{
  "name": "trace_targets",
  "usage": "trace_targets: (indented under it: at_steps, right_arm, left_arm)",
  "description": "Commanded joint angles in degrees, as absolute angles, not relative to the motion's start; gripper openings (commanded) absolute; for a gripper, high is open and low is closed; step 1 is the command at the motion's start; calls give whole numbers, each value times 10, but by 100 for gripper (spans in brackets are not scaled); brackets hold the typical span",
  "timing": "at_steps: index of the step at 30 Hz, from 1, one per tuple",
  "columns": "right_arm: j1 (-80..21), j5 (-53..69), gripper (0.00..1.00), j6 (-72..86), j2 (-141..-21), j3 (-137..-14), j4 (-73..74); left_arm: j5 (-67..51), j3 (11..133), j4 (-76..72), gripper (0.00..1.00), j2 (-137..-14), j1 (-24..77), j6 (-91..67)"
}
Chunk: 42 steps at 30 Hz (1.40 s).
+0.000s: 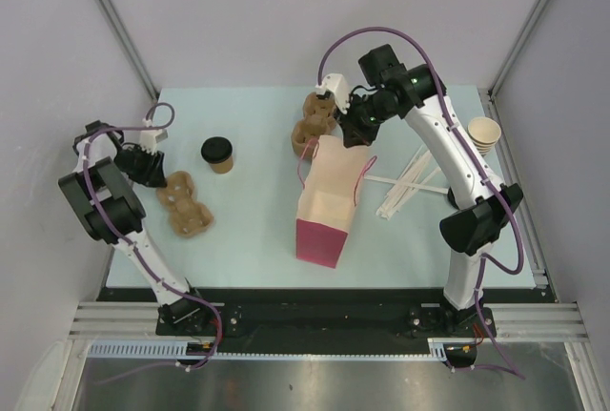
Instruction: Pack the takeout coffee
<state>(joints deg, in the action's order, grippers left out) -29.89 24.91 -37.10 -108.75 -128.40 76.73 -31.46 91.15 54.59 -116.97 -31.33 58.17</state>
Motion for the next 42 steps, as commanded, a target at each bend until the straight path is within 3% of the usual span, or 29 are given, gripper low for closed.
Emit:
trace_targets:
  at_steps: [1,6,18,24,33,42]
  right_arm:
    - [-302,254,0,-364,-1085,-1310,780]
    - [-304,254,0,-359,-1087,-1310,780]
    - [-304,253,0,-359,-1087,-1309,780]
    - [-301,254,0,-357,-1079,-1301,768]
    - [-291,260,0,-348,-1053,-1270,739]
    - [-291,267,0,-330,-1041,-1252,722]
  left_arm:
    - [-327,915,536,47,-1167,-302,609]
    - [-312,908,534,47,-1164,-294,638]
    - [-304,899,562,20,-1140,-294,693]
    - [-351,877,598,1,-1062,-293,700]
    - [-446,887,684,0,-930,-294,719]
    - [-545,1089,742,0,-850,-226,640]
